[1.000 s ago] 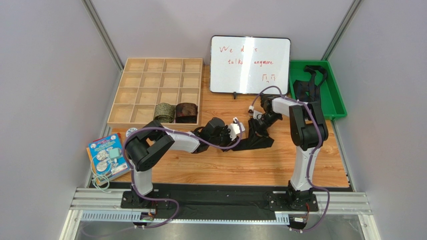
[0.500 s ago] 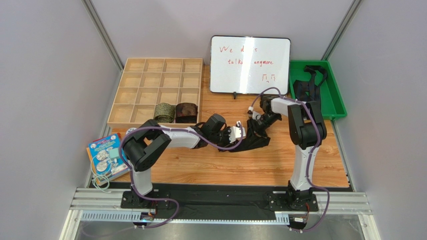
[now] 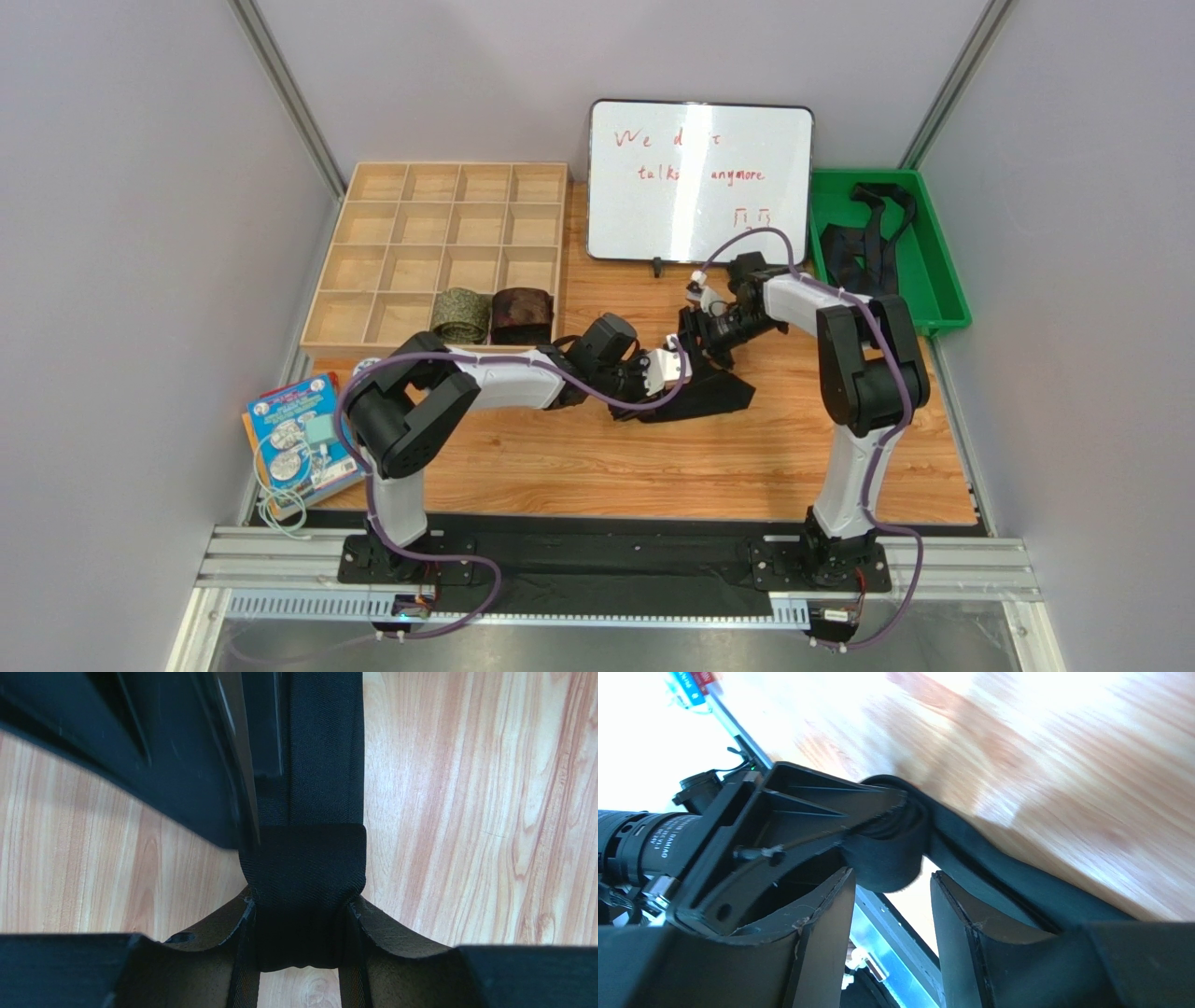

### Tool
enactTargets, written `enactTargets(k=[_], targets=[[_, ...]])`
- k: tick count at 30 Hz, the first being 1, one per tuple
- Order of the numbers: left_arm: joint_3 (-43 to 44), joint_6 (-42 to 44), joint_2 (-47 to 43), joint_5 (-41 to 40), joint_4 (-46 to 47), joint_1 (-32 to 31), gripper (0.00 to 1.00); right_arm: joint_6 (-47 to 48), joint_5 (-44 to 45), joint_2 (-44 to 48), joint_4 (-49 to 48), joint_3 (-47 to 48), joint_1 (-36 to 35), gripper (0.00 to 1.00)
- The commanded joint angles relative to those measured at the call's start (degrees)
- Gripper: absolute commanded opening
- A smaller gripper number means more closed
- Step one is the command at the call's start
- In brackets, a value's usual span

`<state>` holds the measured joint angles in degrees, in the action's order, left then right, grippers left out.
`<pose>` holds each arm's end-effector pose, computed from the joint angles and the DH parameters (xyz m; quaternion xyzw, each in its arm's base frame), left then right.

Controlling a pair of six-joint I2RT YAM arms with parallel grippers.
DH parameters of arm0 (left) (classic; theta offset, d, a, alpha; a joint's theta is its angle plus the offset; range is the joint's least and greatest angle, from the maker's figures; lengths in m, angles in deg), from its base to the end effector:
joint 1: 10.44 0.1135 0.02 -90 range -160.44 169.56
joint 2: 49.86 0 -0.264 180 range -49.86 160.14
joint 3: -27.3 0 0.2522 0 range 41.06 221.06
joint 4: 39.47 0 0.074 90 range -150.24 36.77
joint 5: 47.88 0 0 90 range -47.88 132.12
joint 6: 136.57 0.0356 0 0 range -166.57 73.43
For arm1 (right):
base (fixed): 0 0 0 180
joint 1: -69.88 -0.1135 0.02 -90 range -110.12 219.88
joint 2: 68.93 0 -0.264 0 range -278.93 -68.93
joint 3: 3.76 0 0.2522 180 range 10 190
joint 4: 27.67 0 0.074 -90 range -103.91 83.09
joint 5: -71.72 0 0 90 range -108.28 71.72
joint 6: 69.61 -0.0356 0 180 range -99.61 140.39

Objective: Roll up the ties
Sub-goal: Roll the tie at the center of the board.

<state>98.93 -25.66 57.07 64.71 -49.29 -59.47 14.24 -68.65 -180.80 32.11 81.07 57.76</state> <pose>0.2376 -0.2945 0.1446 0.5808 0.6999 -0.2665 0.3191 0.3348 0.0999 0.1473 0.0589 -0.9027 -0.4240 0.0427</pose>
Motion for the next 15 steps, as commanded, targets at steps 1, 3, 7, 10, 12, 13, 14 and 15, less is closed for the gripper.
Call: enactTargets(k=[1, 3, 7, 10, 12, 13, 14, 15], targets=[[-0.12, 0.1, 3.1, -4.39, -8.25, 0.52, 0.31, -1.85, -3.59, 0.17, -4.27, -0.66, -2.38, 0.5], [0.23, -0.34, 3.19, -4.57, -8.43, 0.61, 0.31, -1.5, -3.51, -0.18, -4.27, -0.84, -2.73, 0.5], [0.58, -1.04, 3.54, -4.4, -8.51, 0.61, 0.32, 1.13, -2.98, -1.59, -2.78, -0.84, -3.17, 0.45], [0.93, -1.57, 3.89, -4.4, -8.69, 0.52, 0.32, 2.19, -3.24, -2.12, -1.64, -0.84, -3.17, 0.43], [1.11, -1.83, 4.07, -4.57, -8.69, 0.61, 0.32, 2.99, -2.98, -2.12, -1.02, -0.93, -3.17, 0.42], [1.2, -1.75, 4.24, -4.48, -8.87, 0.52, 0.32, 3.51, -3.24, -2.21, -0.41, -0.84, -3.17, 0.42], [1.28, -1.75, 4.33, -4.66, -8.95, 0.52, 0.32, 4.04, -3.85, -2.03, 0.38, -0.84, -3.17, 0.43], [1.37, -1.66, 4.42, -4.66, -8.87, 0.61, 0.32, 4.3, -4.03, -1.86, 0.82, -1.1, -2.91, 0.45]])
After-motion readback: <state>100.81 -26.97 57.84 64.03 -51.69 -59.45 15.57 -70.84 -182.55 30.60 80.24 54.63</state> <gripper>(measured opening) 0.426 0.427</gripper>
